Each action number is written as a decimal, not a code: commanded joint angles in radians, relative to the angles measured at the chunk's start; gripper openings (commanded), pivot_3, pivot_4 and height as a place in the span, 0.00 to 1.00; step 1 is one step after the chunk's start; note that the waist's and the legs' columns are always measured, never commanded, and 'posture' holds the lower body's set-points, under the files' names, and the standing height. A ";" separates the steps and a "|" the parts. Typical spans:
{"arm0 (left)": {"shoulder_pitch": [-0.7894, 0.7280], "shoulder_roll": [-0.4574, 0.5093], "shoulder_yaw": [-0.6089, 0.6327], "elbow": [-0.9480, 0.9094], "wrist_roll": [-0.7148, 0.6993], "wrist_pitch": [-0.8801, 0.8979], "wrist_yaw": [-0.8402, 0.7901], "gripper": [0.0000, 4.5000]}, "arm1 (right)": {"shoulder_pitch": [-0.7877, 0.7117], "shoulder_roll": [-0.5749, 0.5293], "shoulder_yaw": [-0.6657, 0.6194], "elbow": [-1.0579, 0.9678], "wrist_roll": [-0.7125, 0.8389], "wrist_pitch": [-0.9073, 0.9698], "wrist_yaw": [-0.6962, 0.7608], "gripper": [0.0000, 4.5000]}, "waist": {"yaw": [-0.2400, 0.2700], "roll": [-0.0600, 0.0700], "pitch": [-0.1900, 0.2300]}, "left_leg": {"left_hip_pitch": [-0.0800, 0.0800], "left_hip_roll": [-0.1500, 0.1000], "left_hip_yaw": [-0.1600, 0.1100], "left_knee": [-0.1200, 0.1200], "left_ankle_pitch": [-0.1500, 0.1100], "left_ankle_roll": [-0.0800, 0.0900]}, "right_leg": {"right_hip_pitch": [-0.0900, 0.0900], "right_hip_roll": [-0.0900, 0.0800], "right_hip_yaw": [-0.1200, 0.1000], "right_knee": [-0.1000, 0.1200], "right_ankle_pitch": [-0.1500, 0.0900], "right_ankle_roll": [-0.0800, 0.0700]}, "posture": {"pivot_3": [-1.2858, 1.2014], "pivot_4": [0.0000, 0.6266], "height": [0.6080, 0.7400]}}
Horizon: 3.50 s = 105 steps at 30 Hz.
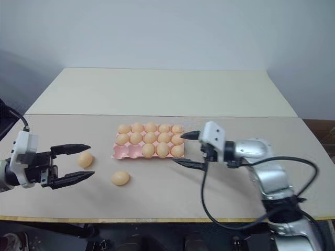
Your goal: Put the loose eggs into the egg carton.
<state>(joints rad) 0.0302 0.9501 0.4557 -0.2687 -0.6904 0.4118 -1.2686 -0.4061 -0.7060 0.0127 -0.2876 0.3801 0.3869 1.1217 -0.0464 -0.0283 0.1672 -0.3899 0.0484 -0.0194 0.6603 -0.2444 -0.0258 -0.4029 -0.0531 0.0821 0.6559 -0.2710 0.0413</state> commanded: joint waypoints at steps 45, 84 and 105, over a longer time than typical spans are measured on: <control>-0.277 -0.156 -0.555 0.247 0.500 -0.364 0.047 0.81 | 0.116 -0.226 -0.115 -0.137 0.133 -0.022 0.117 1.00 | 0.009 0.000 0.000 | 0.000 -0.001 0.001 0.001 0.000 0.000 | 0.001 0.000 0.001 0.000 0.000 0.001 | 0.52 0.24 1.00; -0.497 -0.320 -0.421 0.257 0.327 -0.134 0.263 1.00 | 0.066 -0.081 -0.139 -0.136 0.186 0.024 -0.102 1.00 | 0.007 0.000 0.000 | -0.001 -0.002 -0.001 0.001 0.000 0.000 | 0.001 0.000 0.001 0.001 0.000 0.001 | 0.52 0.24 1.00; -0.052 -0.006 0.087 0.023 -0.024 -0.018 -0.011 1.00 | 0.132 -0.168 -0.186 -0.087 0.252 0.000 0.077 1.00 | 0.012 0.000 0.000 | 0.001 -0.001 0.000 0.001 0.000 0.000 | 0.002 -0.001 0.000 0.001 0.000 0.001 | 0.52 0.24 1.00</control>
<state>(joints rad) -0.0316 0.9240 0.4846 -0.2081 -0.6759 0.3728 -1.2771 -0.2812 -0.8532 -0.1144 -0.3610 0.6085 0.4111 1.1786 -0.0349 -0.0286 0.1674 -0.3888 0.0479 -0.0196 0.6611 -0.2441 -0.0254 -0.4007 -0.0537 0.0820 0.6563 -0.2713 0.0425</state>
